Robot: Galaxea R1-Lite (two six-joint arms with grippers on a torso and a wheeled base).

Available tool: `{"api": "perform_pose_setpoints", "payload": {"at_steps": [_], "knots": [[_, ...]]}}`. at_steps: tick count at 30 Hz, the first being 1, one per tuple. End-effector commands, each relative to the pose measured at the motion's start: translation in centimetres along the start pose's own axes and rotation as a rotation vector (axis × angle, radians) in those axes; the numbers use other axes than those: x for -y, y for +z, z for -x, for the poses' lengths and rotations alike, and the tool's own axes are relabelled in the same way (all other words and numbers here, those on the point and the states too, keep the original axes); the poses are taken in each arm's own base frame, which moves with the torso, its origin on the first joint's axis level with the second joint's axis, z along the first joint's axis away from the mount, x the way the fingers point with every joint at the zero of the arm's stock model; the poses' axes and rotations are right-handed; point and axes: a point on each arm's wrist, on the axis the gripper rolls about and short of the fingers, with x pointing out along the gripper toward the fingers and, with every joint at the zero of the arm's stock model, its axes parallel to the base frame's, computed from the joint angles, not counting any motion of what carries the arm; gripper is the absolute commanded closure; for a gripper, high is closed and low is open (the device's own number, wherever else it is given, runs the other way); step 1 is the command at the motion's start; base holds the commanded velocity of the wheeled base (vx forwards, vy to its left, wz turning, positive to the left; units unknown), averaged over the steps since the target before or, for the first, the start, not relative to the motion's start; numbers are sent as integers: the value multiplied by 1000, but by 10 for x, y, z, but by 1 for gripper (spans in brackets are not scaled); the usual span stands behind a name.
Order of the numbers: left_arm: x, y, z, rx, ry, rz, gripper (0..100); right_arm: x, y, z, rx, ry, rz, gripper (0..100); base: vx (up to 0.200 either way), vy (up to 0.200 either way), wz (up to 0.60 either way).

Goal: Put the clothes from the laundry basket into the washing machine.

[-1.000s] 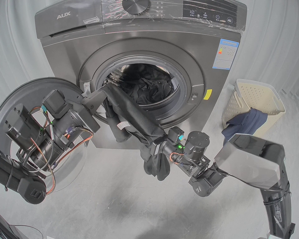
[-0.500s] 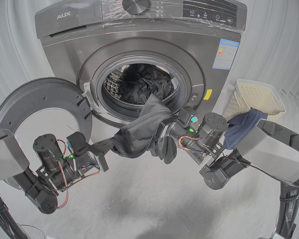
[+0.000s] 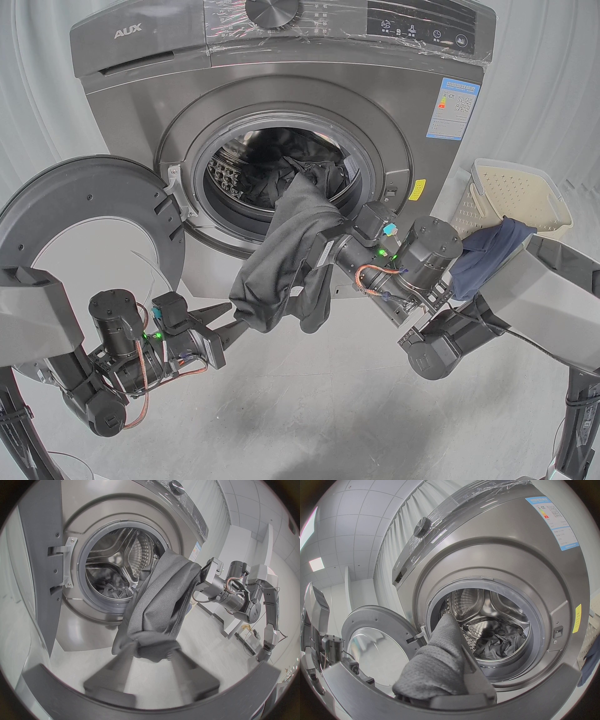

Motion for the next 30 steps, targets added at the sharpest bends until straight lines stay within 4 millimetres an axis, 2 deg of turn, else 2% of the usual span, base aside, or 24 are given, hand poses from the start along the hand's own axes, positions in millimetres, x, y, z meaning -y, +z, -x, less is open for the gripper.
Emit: {"api": "perform_pose_setpoints", "payload": {"at_steps": [1, 6, 11, 15, 17, 18, 19, 23, 26, 27, 30], "knots": [[2, -13, 3, -58, -6, 17, 0, 4, 2, 0, 5, -8, 4, 100, 0, 0, 0], [12, -31, 14, -152, -88, -16, 0, 5, 4, -2, 16, -10, 4, 100, 0, 0, 0], [20, -38, 24, -197, -159, -46, 0, 4, 5, -3, 19, -7, 2, 100, 0, 0, 0], [22, -31, 22, -166, -188, -70, 0, 1, 3, -2, 12, -2, 0, 100, 0, 0, 0], [28, -19, 22, -114, -210, -83, 0, -1, 2, -2, 9, 0, 0, 100, 0, 0, 0], [28, -19, 22, -114, -210, -83, 0, -1, 2, -2, 9, 0, 0, 100, 0, 0, 0], [34, -9, 21, -71, -231, -87, 0, -1, 2, -2, 7, 2, -2, 100, 0, 0, 0], [39, 2, 0, -6, -252, -86, 0, -2, -1, -1, 1, 4, -2, 100, 0, 0, 0], [38, 0, -18, 9, -256, -88, 0, -7, -1, -2, 3, 14, -6, 100, 0, 0, 0], [38, 0, -18, 9, -256, -88, 0, -7, -1, -2, 3, 14, -6, 100, 0, 0, 0], [32, -3, -48, 46, -208, -96, 0, -15, 0, -2, 3, 31, -12, 100, 0, 0, 0]]}}
